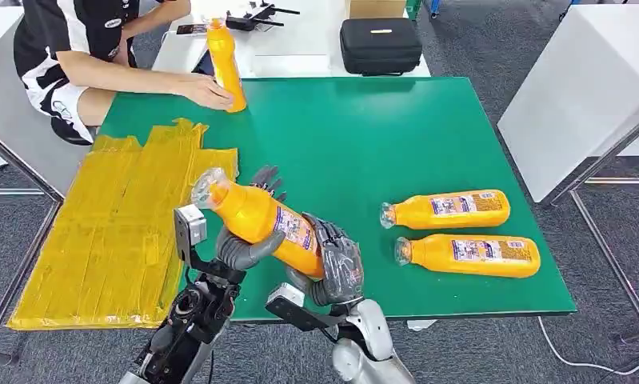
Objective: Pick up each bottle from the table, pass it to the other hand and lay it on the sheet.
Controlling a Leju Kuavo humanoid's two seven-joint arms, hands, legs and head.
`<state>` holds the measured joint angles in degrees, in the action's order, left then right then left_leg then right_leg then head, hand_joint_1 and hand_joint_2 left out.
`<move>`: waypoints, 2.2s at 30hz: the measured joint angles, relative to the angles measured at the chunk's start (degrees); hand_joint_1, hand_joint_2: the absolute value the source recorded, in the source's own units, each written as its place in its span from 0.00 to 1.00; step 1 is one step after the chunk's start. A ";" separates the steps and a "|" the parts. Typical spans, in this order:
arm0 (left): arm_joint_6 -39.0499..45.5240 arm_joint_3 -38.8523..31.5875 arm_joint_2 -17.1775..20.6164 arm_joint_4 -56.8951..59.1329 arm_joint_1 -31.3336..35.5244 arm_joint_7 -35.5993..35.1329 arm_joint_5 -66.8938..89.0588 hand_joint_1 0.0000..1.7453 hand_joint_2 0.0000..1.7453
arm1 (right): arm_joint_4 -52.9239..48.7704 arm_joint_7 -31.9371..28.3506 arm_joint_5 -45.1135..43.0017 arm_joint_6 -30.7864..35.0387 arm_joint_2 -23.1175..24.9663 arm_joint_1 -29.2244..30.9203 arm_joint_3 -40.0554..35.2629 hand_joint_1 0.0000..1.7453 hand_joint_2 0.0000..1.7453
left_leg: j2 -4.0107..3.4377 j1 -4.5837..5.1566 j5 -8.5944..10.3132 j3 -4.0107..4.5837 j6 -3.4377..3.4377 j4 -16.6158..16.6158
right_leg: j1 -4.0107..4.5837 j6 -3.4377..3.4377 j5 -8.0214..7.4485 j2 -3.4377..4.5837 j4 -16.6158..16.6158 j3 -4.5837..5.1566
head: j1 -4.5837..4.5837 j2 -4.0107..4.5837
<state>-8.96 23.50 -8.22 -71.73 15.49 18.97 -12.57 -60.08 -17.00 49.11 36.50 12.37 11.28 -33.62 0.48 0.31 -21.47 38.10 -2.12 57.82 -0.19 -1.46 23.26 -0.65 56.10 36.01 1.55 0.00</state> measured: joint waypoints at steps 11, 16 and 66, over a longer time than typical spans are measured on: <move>1.59 -0.22 0.00 -0.02 -0.24 0.98 -0.46 1.00 1.00 | 0.59 -0.90 -2.27 0.92 -0.90 0.76 -1.84 1.00 1.00 | 0.00 0.00 0.00 0.00 0.00 0.00 | 0.00 0.00 0.00 0.00 0.00 -0.01 | 0.00 0.00; 1.62 -0.22 -0.35 -0.35 -0.34 1.42 -0.17 1.00 1.00 | 0.31 -1.11 -2.60 2.47 -0.94 0.35 -2.01 1.00 1.00 | 0.00 0.00 0.00 0.00 0.00 0.00 | 0.00 0.00 0.00 0.00 0.00 0.01 | 0.02 0.00; 46.55 -8.02 2.82 1.11 3.21 6.03 50.21 1.00 1.00 | -21.75 -15.43 -12.41 3.48 -3.43 -9.29 12.79 0.00 1.00 | 0.00 0.00 0.01 0.04 0.00 0.00 | 0.00 -0.01 -0.01 0.00 0.00 0.02 | 0.00 0.00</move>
<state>37.59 15.47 -5.40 -70.62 18.70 25.00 37.64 -81.83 -32.44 36.70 39.98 8.94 1.99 -20.83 0.49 0.31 -21.46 38.14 -2.12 57.82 -0.18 -1.46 23.25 -0.66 56.10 36.03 1.55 0.00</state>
